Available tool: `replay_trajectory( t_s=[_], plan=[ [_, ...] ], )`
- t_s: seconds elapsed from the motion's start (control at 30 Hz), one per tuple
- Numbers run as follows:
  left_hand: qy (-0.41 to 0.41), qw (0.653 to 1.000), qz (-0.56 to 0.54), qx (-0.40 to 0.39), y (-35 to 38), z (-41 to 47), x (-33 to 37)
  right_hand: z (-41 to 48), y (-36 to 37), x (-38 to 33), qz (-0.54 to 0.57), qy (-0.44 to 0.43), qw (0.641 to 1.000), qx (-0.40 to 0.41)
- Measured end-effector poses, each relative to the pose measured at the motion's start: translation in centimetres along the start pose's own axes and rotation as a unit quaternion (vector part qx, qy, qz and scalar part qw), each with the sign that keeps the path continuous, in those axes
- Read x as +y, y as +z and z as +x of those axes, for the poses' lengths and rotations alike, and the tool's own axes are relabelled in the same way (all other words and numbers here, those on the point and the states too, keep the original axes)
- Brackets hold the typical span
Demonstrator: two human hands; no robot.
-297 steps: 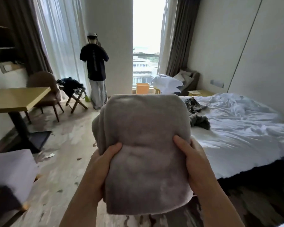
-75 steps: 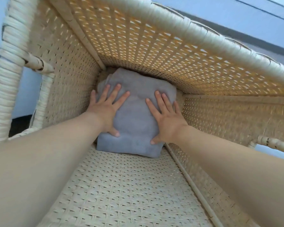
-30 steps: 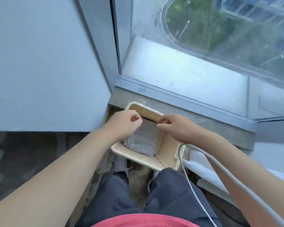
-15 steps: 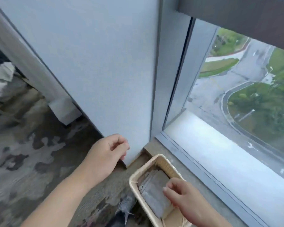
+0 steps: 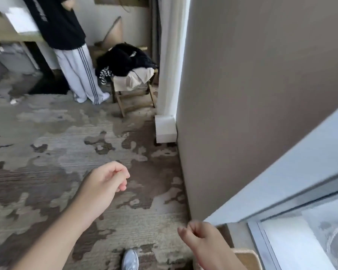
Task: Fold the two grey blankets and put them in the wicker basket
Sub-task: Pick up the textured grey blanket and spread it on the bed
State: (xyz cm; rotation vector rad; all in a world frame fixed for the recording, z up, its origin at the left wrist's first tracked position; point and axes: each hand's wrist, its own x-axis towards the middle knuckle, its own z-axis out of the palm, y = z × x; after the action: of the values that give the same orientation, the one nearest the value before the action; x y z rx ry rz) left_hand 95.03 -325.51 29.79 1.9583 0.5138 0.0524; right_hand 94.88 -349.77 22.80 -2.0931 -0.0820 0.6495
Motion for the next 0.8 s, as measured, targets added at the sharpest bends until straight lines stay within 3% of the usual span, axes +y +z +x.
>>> replay_trajectory(
  t_s=[0.1,0.4,0.63,0.8],
  plan=[
    [-0.053,0.997,-0.029,0.044,-5.6,2.3,-5.1,4.9,5.7,-5.4,-0.016,-0.011,1.000,-0.007],
    [-0.148,0.970,-0.117,0.154,-16.7,8.7,-15.5,17.6,16.5,-20.2,-0.021,-0.171,0.984,-0.055],
    [-0.157,0.957,-0.136,0.203,-21.9,20.7,-16.8,27.8,21.0,-23.5,-0.040,-0.129,0.989,-0.066],
    [-0.140,0.956,-0.102,0.235,-27.2,33.3,-15.3,39.6,24.2,-28.4,-0.080,-0.084,0.983,-0.143]
  ],
)
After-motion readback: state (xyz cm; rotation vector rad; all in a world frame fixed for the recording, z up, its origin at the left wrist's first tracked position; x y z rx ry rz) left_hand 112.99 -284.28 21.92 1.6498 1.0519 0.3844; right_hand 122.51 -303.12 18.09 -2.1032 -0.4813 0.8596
